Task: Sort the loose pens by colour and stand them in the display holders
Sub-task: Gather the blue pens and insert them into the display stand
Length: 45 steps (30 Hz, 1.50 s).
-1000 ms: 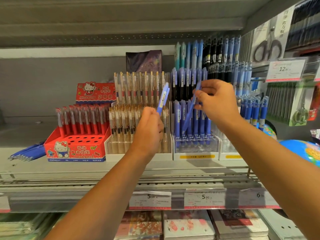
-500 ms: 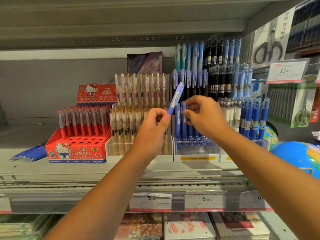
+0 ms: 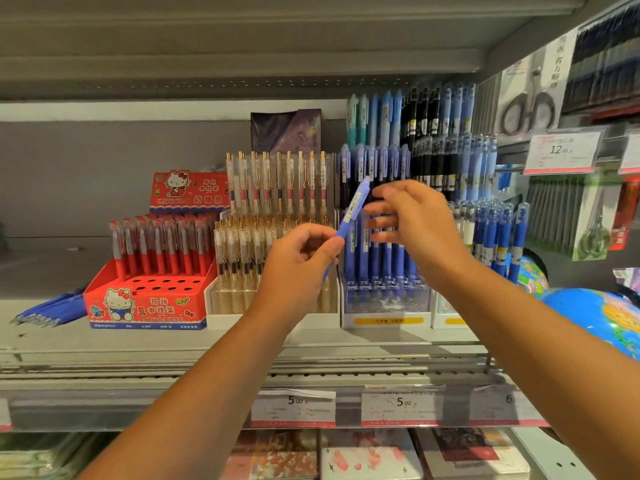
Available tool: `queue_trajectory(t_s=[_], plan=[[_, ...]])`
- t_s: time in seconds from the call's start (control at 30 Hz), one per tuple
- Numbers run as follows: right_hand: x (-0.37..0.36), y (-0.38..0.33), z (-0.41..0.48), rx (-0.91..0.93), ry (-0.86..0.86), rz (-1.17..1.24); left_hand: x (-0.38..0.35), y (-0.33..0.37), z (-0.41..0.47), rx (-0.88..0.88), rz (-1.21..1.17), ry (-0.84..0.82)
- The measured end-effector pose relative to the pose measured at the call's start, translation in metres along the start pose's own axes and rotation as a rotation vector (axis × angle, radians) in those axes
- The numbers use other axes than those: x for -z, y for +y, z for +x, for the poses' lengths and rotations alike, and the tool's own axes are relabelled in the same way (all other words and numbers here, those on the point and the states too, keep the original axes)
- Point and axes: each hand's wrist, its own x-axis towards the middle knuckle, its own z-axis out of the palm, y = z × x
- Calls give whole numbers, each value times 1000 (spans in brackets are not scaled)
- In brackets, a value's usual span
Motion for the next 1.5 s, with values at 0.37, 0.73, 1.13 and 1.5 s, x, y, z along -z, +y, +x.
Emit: queue_trajectory(t_s=[0.37,0.73,1.13,1.5], plan=[[6,-13,-7,87,-6,41,-9,5,2,-284,360,-6],[26,-4,6,208,67,-192,-12,17,52,-571,1360,-230],[18,35,13,40,-53,-357,-18,2,64,-552,1363,-289],[22,27,3,191,-19,-667,-14,20,49,-591,1309,-222]])
